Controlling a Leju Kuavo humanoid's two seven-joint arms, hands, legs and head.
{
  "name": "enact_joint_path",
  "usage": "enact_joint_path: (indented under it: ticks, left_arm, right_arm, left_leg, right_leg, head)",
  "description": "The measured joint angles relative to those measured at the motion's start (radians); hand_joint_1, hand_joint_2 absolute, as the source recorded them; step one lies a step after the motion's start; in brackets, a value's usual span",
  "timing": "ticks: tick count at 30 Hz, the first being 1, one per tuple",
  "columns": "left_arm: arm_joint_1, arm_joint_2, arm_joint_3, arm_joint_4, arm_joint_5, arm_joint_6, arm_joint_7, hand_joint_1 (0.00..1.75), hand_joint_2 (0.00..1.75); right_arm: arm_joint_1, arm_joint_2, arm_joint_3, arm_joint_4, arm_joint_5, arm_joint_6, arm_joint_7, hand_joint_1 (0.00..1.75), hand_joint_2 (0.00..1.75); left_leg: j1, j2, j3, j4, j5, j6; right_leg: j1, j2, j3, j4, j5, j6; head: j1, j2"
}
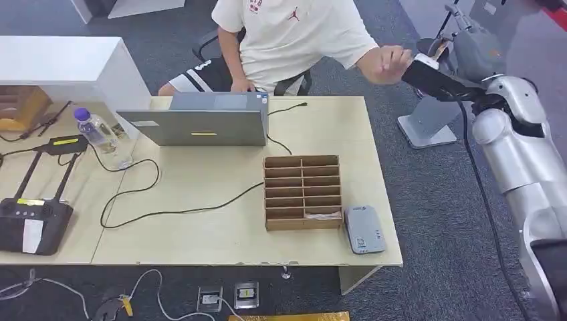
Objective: Pass the card to the sensor for recognition and then transmit it.
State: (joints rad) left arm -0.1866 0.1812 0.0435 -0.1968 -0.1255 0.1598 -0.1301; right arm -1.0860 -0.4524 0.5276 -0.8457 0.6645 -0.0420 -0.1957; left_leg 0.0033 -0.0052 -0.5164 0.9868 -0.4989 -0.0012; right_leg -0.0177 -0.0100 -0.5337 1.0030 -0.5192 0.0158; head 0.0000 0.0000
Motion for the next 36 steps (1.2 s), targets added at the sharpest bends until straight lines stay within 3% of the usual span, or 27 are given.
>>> enact_joint_path:
  ticks: [13,18,20,23,28,36]
  left_arm:
    - [0.000,0.002,0.000,0.000,0.001,-0.003,0.000,0.00,1.75]
    - [0.000,0.002,0.000,0.000,0.013,-0.003,0.000,0.00,1.75]
    - [0.003,0.002,0.000,0.000,0.021,-0.002,0.000,0.00,1.75]
    - [0.017,0.003,0.000,0.000,0.024,0.003,-0.007,0.00,1.75]
    - [0.030,0.007,0.000,0.000,0.021,-0.002,-0.007,0.00,1.75]
    - [0.040,0.018,0.000,0.000,0.019,-0.003,-0.007,0.00,1.75]
  right_arm:
    - [0.003,0.000,0.000,-0.024,-0.005,0.036,0.003,1.75,1.75]
    - [0.052,-0.007,-0.011,-0.078,-0.100,0.215,0.009,1.75,1.75]
    - [0.110,-0.022,-0.029,-0.140,-0.158,0.296,0.039,1.75,1.75]
    - [0.225,-0.053,-0.062,-0.242,-0.217,0.352,0.091,1.75,1.75]
    - [0.474,-0.080,-0.129,-0.409,-0.231,0.392,0.148,1.75,1.75]
    - [0.700,-0.080,-0.184,-0.601,-0.237,0.449,0.231,1.75,1.75]
  left_leg:
    - [0.000,0.000,0.000,0.000,0.000,0.000]
    - [0.001,0.000,0.000,0.000,0.000,0.000]
    - [0.001,0.000,0.000,0.000,0.000,0.000]
    - [0.001,0.000,0.000,0.000,-0.001,0.000]
    - [0.002,0.000,-0.001,0.000,-0.001,0.000]
    - [0.002,0.000,-0.001,0.000,-0.001,-0.001]
  right_leg:
    - [0.000,0.000,0.000,0.000,0.000,0.000]
    - [0.001,0.000,0.000,0.000,0.000,0.000]
    - [0.001,-0.001,0.000,0.000,0.000,0.000]
    - [0.001,0.000,0.000,-0.001,0.000,0.000]
    - [0.002,-0.001,0.000,-0.001,0.000,0.000]
    - [0.002,0.000,0.000,0.000,0.000,0.000]
  head:
    - [0.000,0.000]
    - [0.000,0.000]
    - [0.000,0.000]
    - [0.000,0.000]
    - [0.000,0.000]
    - [0.000,0.000]
